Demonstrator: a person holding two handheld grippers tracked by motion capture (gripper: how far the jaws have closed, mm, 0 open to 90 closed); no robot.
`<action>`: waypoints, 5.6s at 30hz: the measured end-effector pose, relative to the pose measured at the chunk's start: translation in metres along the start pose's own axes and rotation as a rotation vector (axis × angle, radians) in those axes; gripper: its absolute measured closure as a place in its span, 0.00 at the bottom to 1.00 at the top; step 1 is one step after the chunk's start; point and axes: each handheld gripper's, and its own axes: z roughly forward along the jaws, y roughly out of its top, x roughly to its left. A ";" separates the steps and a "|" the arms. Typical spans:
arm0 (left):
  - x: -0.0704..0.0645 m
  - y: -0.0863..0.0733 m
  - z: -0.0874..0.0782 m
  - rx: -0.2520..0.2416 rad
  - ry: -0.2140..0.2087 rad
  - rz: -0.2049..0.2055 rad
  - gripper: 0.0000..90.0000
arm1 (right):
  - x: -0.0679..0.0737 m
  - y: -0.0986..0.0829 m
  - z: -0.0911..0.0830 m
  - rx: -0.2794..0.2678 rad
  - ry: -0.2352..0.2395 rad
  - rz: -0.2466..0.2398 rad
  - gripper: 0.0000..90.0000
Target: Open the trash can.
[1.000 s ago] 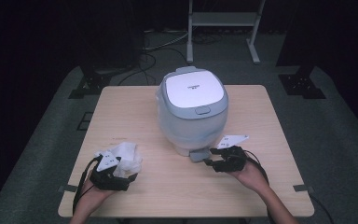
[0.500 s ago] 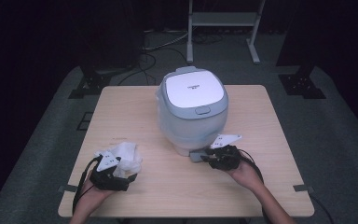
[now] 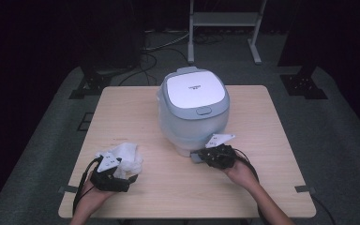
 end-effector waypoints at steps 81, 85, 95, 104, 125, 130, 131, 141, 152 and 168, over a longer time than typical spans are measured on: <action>0.020 0.010 -0.020 -0.026 0.039 -0.037 0.15 | 0.004 -0.009 0.025 0.008 -0.042 0.061 0.89; 0.031 0.009 -0.022 -0.012 0.057 -0.057 0.15 | 0.004 -0.009 0.025 0.010 -0.041 0.058 0.89; 0.063 0.013 -0.031 -0.009 0.107 -0.106 0.17 | 0.004 -0.009 0.025 0.009 -0.040 0.058 0.89; 0.085 0.011 -0.029 0.017 0.105 -0.154 0.24 | 0.004 -0.009 0.025 0.006 -0.036 0.061 0.89; 0.084 0.019 0.020 0.170 0.073 -0.168 0.37 | 0.003 -0.010 0.025 0.002 -0.030 0.064 0.89; 0.083 0.019 0.030 0.198 0.061 -0.164 0.47 | 0.003 -0.010 0.025 0.001 -0.028 0.065 0.89; 0.082 0.018 0.031 0.202 0.057 -0.162 0.50 | 0.003 -0.010 0.025 0.000 -0.028 0.065 0.89; 0.079 0.016 0.037 0.205 0.037 -0.115 0.77 | 0.002 -0.011 0.025 -0.002 -0.028 0.059 0.89; 0.077 0.022 0.026 0.155 0.012 -0.083 0.96 | 0.002 -0.011 0.025 -0.004 -0.027 0.059 0.89; 0.077 0.037 -0.004 0.091 -0.030 -0.047 0.97 | 0.003 -0.010 0.025 0.000 -0.029 0.062 0.89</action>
